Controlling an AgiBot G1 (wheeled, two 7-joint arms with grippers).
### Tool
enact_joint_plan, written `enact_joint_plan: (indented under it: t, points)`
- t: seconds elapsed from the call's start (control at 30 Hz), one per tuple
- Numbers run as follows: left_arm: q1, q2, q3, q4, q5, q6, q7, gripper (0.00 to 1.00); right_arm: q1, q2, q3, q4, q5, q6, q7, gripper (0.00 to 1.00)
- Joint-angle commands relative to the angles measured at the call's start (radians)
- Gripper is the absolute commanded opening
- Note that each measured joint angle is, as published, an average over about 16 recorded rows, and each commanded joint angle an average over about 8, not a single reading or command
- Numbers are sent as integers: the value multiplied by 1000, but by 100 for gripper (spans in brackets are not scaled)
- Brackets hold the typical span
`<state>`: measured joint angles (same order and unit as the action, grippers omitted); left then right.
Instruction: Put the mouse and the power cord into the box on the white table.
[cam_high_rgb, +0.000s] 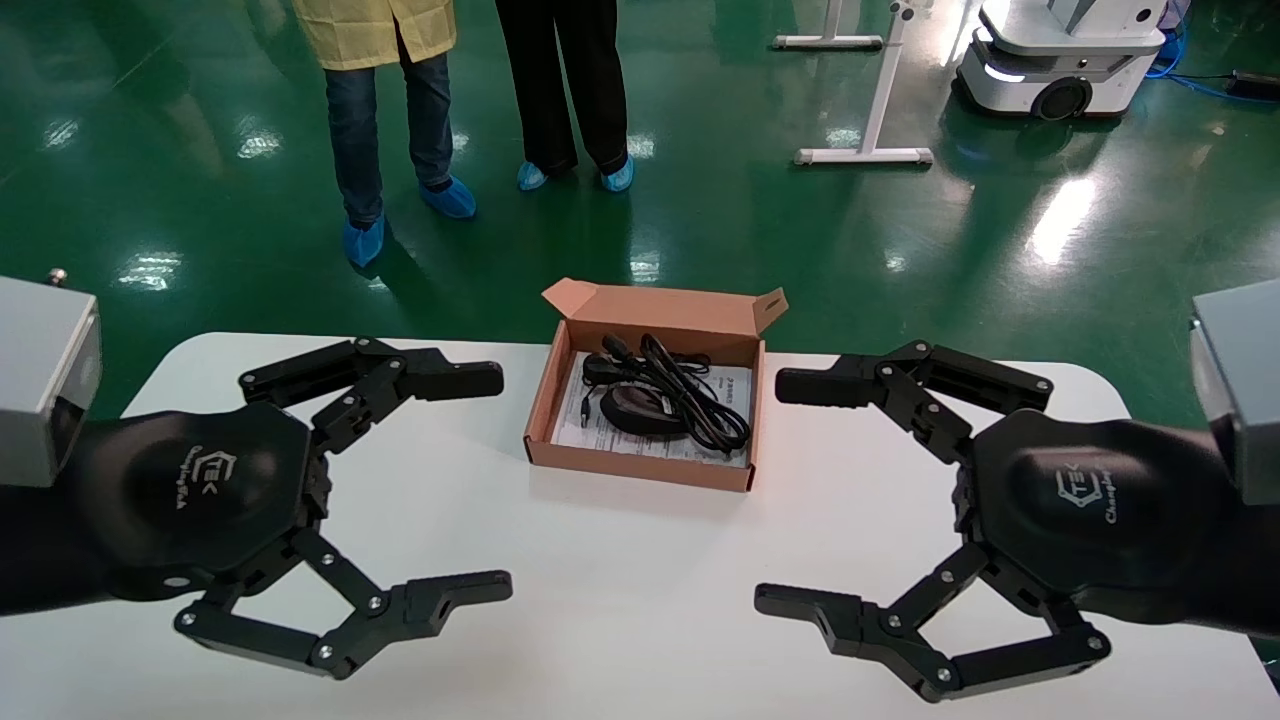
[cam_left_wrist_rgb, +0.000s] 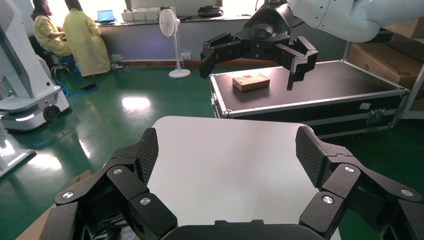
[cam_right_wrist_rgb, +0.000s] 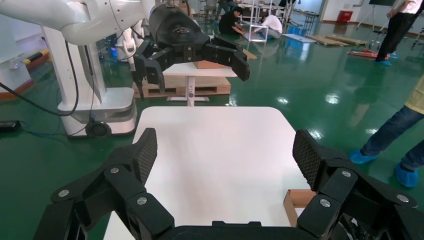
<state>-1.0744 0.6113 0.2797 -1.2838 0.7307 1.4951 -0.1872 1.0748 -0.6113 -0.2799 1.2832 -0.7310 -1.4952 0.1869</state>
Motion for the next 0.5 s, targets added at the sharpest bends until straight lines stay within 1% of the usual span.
enact_joint_plan:
  t: [0.03,0.5]
  points:
    - [0,0,0,0,0,0,0,100,0,0,0,0,0,0,0,100]
    - [0,0,0,0,0,0,0,100,0,0,0,0,0,0,0,100]
